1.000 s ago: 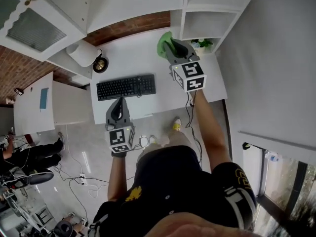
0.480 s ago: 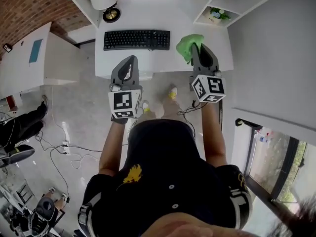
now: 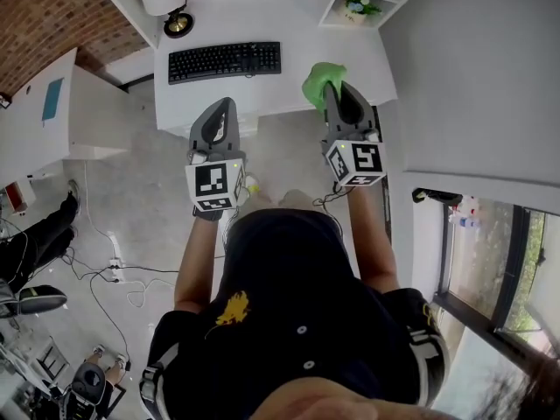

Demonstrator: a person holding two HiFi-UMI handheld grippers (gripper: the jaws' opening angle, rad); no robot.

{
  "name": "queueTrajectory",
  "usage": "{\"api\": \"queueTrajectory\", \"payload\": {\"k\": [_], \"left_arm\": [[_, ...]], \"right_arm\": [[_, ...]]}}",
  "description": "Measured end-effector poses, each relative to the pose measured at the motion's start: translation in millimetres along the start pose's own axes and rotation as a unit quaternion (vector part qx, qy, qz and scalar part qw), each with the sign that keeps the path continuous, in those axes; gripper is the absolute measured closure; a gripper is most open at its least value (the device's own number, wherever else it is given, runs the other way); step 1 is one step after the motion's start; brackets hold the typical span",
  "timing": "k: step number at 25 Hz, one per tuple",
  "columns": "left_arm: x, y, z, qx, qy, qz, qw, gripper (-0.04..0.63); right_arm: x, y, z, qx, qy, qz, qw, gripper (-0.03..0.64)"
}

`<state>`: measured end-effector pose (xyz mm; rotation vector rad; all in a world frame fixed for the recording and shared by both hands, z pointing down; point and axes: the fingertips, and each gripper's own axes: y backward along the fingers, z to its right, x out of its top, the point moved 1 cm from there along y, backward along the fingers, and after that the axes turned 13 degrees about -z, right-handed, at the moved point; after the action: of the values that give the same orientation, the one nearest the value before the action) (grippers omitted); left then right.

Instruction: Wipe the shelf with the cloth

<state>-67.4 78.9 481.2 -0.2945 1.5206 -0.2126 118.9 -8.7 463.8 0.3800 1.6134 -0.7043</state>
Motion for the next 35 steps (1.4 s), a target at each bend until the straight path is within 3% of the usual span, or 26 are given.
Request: {"api": "queueTrajectory", "payload": {"k": [11, 16, 26, 35], "left_arm": [[-32.5, 79.1, 114.1, 0.035, -0.020, -0.030, 0.9987, 0.577], [-54.8, 120.6, 145.6, 0.040, -0.021, -0.048, 0.9978, 0.577], [-74.5, 200.3, 158.5, 0.020, -0.018, -0.035, 0.9990, 0.577], [-115.9, 305.4, 114.9, -0.004, 0.006, -0.011, 0.9999, 0.577]], "right_arm": [[-26.1, 125.6, 5.5, 0.036, 0.018, 0.034, 0.999, 0.557], [-47.5, 177.0, 1.0, 0.039, 0.011, 0.039, 0.998, 0.558], [-46.5, 241.7, -48.1, 0.025, 0.025, 0.052, 0.998, 0.558], [-63.1, 299.1, -160.3, 0.001, 0.036, 0.030, 0.999, 0.559]]}}
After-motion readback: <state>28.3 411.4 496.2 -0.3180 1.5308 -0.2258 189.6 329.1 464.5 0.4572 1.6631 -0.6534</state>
